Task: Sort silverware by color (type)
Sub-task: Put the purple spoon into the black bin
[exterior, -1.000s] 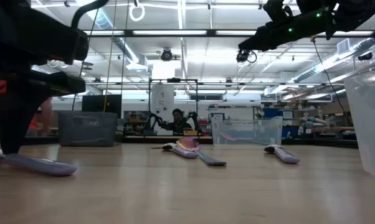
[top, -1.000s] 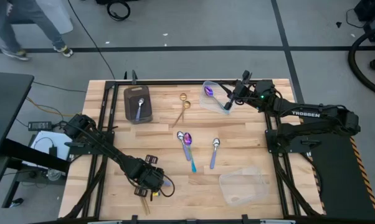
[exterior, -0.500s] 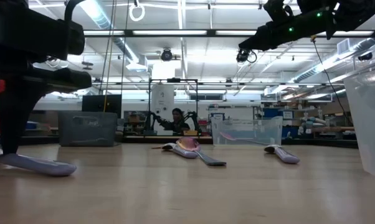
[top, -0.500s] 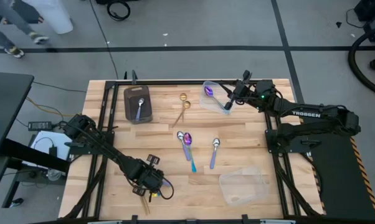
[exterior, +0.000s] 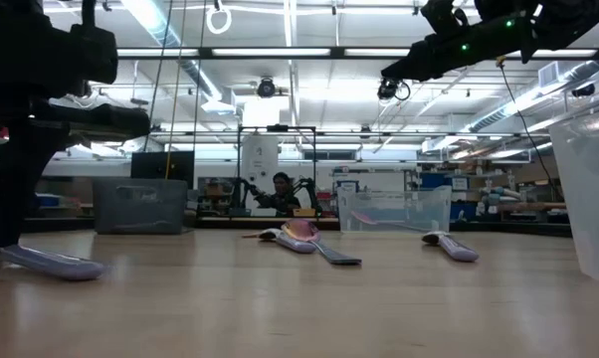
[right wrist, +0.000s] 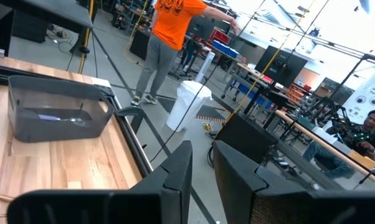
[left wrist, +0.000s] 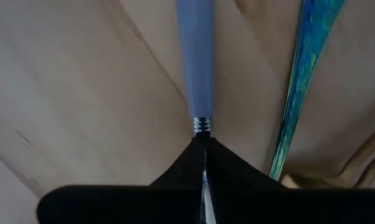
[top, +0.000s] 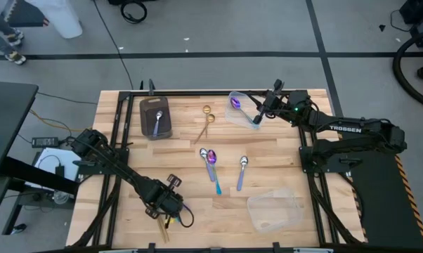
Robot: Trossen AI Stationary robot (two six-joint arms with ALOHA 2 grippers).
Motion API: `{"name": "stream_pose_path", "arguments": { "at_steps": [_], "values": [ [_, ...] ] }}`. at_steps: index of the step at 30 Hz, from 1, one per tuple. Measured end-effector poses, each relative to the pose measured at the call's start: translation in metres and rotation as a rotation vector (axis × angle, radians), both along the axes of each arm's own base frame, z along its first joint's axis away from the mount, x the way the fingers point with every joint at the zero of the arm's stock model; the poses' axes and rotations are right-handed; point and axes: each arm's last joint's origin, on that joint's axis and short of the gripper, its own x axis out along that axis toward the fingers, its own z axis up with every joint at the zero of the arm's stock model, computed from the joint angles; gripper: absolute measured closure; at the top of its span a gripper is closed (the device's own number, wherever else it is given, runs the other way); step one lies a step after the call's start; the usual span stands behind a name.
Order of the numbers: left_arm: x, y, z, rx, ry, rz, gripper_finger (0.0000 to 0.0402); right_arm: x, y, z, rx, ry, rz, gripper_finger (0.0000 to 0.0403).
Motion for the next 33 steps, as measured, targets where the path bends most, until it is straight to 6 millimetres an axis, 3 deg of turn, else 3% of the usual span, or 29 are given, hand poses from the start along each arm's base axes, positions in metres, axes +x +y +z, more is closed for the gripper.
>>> {"name": "stream_pose_path", "arguments": {
  "at_steps": [16,24,33],
  "values": [
    [-0.0040,0.0060,-0.0004,0.156,0.033,-0.248,0.0384,0.0000,0.0000,-0.0002,-0.001,0.001,0.000,0.0326],
    [-0.0048,0.0069,-0.0004,0.158,0.035,-0.192,0.0383,0.0001,0.0000,-0.0002,-0.001,0.001,0.001,0.0326],
    [-0.0058,0.0081,-0.0005,0.173,0.054,-0.239,0.0357,0.0001,0.0002,-0.0002,-0.001,0.001,0.002,0.0326]
  ]
}}
